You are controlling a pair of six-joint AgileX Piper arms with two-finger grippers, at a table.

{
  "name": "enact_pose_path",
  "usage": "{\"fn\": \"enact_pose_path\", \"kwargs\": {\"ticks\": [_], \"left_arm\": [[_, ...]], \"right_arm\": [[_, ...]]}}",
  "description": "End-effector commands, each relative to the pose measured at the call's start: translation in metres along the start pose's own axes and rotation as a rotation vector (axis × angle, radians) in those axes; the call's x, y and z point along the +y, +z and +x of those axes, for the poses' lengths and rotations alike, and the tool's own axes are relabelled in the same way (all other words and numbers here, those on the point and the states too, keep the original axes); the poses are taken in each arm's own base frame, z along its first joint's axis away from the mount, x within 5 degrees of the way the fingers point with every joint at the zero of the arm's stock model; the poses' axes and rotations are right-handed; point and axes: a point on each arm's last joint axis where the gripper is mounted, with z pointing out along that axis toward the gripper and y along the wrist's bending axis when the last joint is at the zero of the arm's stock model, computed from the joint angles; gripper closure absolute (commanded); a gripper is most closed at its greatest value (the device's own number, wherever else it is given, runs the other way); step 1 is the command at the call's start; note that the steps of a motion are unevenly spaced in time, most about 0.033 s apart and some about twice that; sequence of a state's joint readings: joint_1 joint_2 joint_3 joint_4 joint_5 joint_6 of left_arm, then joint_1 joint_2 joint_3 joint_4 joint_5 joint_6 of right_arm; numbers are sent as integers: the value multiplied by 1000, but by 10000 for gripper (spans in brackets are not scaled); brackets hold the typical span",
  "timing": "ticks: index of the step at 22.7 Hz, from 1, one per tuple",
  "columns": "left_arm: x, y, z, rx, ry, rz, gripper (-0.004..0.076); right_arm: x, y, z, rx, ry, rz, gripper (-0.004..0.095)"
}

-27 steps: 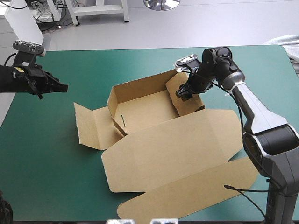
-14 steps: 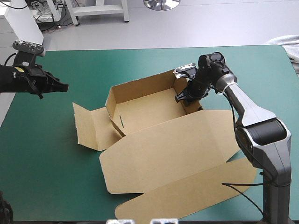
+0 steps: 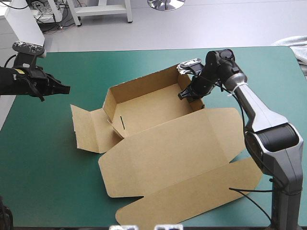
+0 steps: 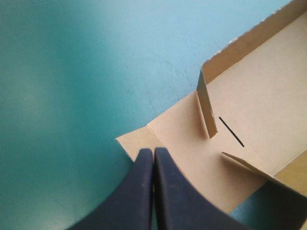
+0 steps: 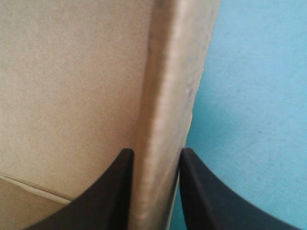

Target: Fold the box

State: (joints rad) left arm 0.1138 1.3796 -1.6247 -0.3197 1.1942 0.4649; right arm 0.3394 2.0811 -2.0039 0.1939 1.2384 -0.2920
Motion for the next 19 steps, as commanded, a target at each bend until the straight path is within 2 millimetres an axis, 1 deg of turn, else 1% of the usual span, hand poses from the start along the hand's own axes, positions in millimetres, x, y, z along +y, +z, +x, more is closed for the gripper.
{"fn": "enact_pose_path", "kwargs": {"ticks": [1, 3, 4, 9, 10, 12, 13, 14, 15, 16, 17, 18, 19], "left_arm": [[-5, -22, -9, -115, -8, -24, 734], [-5, -22, -10, -119, -9, -25, 734], [-4, -22, -11, -128, -23, -36, 734], [1, -23, -11, -134, -24, -86, 734], [4, -23, -10, -120, -34, -124, 734], [11, -23, -8, -105, -46, -202, 734], [17, -23, -5, -87, -57, -263, 734], [20, -22, -3, -73, -63, -293, 734], [25, -19, 1, -50, -71, -338, 734], [27, -16, 4, -36, -69, -358, 734], [31, -6, 10, -9, -58, -377, 734], [32, 1, 15, 7, -56, -377, 734], [34, 15, 24, 29, -52, -382, 734]], "right_arm": [[3, -87, 4, -177, -8, 43, 926], [4, -112, 9, -226, -8, 61, 926], [3, -136, 15, -274, -4, 83, 927], [1, -184, 33, -371, 10, 133, 927], [0, -201, 40, -407, 12, 148, 927], [-3, -217, 48, -445, 15, 154, 927], [-4, -230, 55, -482, 30, 143, 927], [-5, -236, 58, -501, 36, 135, 927], [-7, -246, 63, -535, 42, 120, 927], [-8, -250, 66, -549, 48, 115, 927], [-11, -256, 70, -571, 60, 109, 927], [-11, -257, 71, -577, 65, 106, 927], [-12, -261, 73, -587, 66, 106, 927]]}}
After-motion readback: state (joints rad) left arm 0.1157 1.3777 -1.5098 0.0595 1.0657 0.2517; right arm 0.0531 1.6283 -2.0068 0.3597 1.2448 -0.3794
